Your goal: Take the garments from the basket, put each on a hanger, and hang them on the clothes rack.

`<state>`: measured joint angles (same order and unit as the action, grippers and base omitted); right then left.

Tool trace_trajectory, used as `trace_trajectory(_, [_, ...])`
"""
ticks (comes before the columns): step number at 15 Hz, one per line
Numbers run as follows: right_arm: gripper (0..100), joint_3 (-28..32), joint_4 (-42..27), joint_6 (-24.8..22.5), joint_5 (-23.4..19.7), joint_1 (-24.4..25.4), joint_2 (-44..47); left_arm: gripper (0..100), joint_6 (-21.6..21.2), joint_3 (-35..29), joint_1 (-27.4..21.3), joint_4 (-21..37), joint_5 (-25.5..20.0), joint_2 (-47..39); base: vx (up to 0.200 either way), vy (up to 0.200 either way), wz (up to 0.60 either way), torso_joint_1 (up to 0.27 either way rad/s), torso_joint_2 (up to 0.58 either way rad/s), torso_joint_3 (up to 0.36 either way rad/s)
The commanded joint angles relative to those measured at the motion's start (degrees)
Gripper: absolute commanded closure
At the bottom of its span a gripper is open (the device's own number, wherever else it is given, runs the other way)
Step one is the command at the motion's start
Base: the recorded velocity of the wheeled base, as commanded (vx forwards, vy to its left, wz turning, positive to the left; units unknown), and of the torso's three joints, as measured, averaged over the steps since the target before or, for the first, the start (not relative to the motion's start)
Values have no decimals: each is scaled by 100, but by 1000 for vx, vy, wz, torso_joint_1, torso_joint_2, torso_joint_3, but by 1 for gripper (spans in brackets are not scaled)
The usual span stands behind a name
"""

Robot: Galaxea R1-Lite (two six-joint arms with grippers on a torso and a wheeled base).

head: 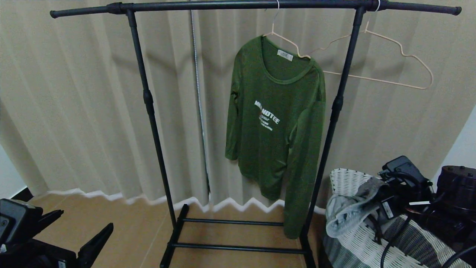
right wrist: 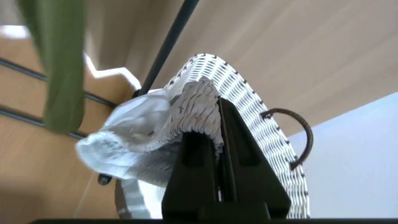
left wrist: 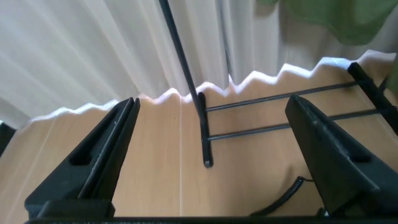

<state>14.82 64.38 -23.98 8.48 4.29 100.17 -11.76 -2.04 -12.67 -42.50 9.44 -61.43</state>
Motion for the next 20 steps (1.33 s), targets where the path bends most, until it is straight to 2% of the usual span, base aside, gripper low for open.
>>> trace_trajectory(1, [100, -6, 5, -2, -5, 10, -6, 0, -45, -34, 98, 5, 6, -159, 0, 0, 0, 0, 0, 0])
trace_trajectory(4, [100, -32, 5, 7, -31, 46, -85, 0, -116, -86, 150, -13, -21, -220, 0, 0, 0, 0, 0, 0])
trace_trajectory(6, [100, -6, 5, 139, -40, 265, -164, 0, -221, -78, 133, -4, -29, -229, 0, 0, 0, 0, 0, 0])
trace_trajectory(8, [100, 117, 5, 341, -251, 652, -200, 0, -291, -60, 45, 13, -47, -247, 0, 0, 0, 0, 0, 0])
trace_trajectory(10, [100, 337, -4, 543, -277, 1021, -279, 0, -283, -86, -201, 13, -47, -361, 0, 0, 0, 0, 0, 0])
trace_trajectory(13, [100, 539, 5, 833, -356, 1531, -305, 0, -212, -350, -605, 13, -372, -431, 0, 0, 0, 0, 0, 0])
trace_trajectory(15, [100, 829, -48, 895, -400, 1742, -463, 0, -212, -693, -816, 22, -610, -598, 0, 0, 0, 0, 0, 0])
trace_trajectory(17, [100, 1233, -57, 904, -602, 1935, -498, 0, -168, -1361, -1309, 13, -768, -1196, 0, 0, 0, 0, 0, 0])
trace_trajectory(18, [100, 1383, -66, 930, -725, 2076, -472, 0, -1, -1695, -1616, 13, -750, -1565, 0, 0, 0, 0, 0, 0])
trace_trajectory(20, [100, 1866, -83, 1044, -910, 2392, -437, 0, 684, -2345, -2249, -4, -741, -2321, 0, 0, 0, 0, 0, 0])
